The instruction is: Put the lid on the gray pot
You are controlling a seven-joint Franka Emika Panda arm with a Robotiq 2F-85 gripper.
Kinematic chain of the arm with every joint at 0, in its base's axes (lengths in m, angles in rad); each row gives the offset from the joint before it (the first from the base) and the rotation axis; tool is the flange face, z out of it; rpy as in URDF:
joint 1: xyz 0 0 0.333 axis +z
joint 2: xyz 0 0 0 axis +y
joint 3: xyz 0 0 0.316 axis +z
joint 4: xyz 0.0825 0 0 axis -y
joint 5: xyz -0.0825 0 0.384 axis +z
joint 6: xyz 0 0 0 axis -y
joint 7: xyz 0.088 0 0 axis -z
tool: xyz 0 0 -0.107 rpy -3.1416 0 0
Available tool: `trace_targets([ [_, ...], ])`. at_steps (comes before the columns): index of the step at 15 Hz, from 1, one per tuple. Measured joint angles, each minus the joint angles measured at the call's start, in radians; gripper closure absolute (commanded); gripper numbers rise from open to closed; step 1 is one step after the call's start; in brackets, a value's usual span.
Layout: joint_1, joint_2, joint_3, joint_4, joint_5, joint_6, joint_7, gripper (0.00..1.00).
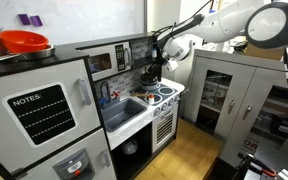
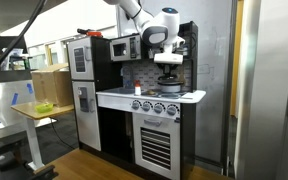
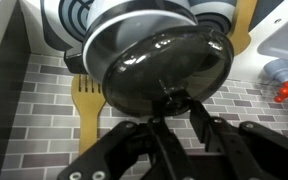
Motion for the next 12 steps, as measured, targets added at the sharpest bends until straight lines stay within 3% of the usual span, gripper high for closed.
trace_targets([
  [4,0.001,0.026,-0.009,0.015,-0.054,0.002,0.077,0.92],
  [5,0.002,0.029,-0.013,0.016,-0.076,0.002,0.107,0.42],
  [7,0.003,0.032,-0.016,0.023,-0.12,0.002,0.179,0.35],
  [12,0.002,0.04,-0.015,0.04,-0.2,0.005,0.273,0.01],
])
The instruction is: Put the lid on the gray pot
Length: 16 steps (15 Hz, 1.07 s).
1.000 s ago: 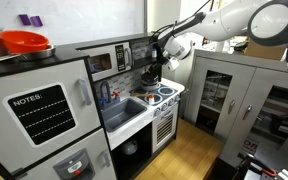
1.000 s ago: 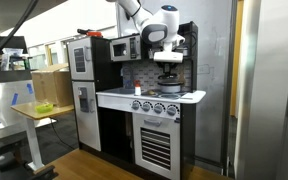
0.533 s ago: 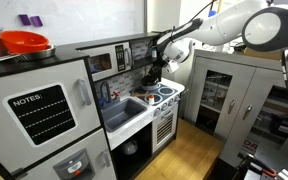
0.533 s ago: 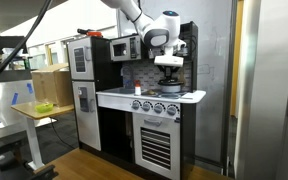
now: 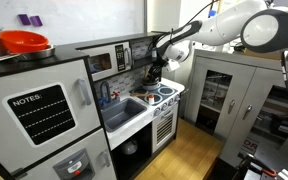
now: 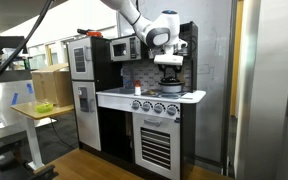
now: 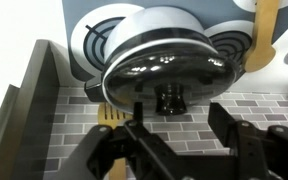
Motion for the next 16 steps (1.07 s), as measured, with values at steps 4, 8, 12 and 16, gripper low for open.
trace_targets([
  [4,0.0,0.002,0.004,0.014,-0.026,0.0,0.013,0.0],
  [8,0.0,0.003,0.005,0.018,-0.052,-0.001,0.031,0.0],
  [12,0.0,-0.003,0.0,0.019,-0.096,-0.023,0.093,0.0],
  [16,0.002,-0.037,-0.019,0.002,-0.16,-0.027,0.208,0.0],
])
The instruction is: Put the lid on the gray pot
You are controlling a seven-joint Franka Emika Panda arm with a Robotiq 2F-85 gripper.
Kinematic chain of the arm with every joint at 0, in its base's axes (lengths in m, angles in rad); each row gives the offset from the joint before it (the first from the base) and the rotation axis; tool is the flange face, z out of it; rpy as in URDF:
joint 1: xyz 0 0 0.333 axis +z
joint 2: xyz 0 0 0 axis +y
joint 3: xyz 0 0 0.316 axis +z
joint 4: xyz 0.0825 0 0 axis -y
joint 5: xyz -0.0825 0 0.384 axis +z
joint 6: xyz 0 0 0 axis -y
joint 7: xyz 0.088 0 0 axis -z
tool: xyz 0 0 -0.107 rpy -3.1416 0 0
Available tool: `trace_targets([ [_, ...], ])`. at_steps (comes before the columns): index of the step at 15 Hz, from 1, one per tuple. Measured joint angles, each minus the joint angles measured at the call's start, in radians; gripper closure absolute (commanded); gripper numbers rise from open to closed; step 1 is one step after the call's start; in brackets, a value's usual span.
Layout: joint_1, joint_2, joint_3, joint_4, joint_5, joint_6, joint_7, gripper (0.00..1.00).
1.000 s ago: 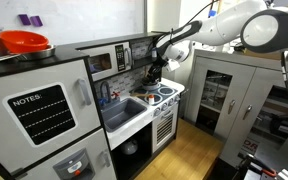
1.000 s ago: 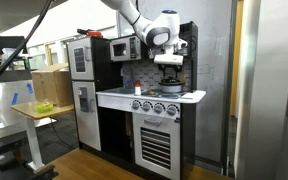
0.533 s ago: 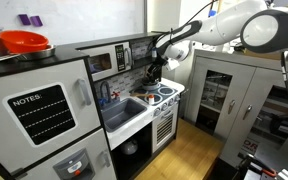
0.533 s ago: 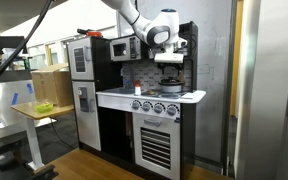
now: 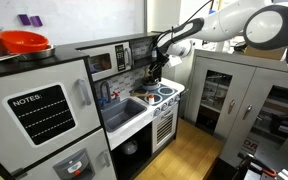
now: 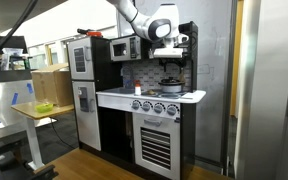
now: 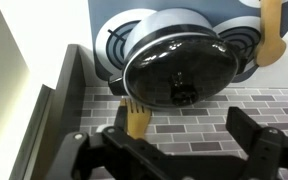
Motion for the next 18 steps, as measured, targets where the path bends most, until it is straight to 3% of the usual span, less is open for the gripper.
trace_targets([
  [3,0.005,-0.036,-0.004,-0.033,-0.037,-0.012,0.072,0.0],
  [6,0.009,-0.093,-0.007,-0.082,-0.06,-0.103,0.129,0.0],
  [14,-0.004,-0.397,-0.049,-0.19,-0.052,-0.713,0.158,0.0],
  [18,0.022,-0.507,-0.103,-0.212,-0.055,-0.902,0.221,0.0],
])
